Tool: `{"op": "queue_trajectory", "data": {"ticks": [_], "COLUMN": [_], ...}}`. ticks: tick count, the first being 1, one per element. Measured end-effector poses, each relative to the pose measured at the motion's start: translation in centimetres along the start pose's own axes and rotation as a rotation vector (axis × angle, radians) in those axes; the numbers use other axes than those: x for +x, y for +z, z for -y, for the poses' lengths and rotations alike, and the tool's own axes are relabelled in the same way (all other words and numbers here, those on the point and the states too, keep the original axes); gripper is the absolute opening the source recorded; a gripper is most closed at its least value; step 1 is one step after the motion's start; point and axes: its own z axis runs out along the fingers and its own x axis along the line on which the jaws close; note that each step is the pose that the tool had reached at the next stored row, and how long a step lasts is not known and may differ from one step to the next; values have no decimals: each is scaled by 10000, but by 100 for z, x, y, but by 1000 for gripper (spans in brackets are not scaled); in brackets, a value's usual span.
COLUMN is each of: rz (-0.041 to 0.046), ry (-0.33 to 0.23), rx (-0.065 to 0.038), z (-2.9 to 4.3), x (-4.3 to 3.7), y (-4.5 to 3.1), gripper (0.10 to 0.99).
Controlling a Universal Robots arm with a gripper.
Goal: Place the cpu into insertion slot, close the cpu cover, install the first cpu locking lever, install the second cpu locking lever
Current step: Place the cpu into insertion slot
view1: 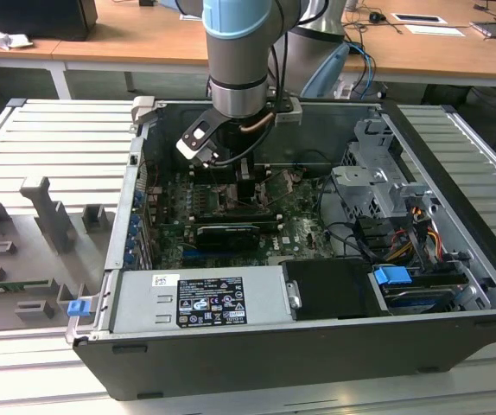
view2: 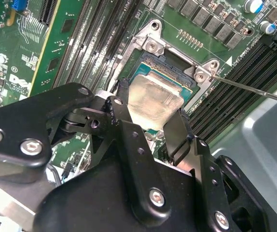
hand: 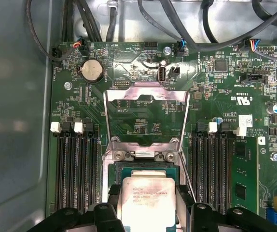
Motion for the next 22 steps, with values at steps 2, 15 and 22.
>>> {"op": "queue_trajectory", "data": {"ticks": [2,15,22], "rz": [0,15,15], "ry": [0,89,86], "rx": [0,-2,-1], "z": [1,23,23], "x": [0,18,18], "y": [0,112,119], "gripper": [529,529,667]}}
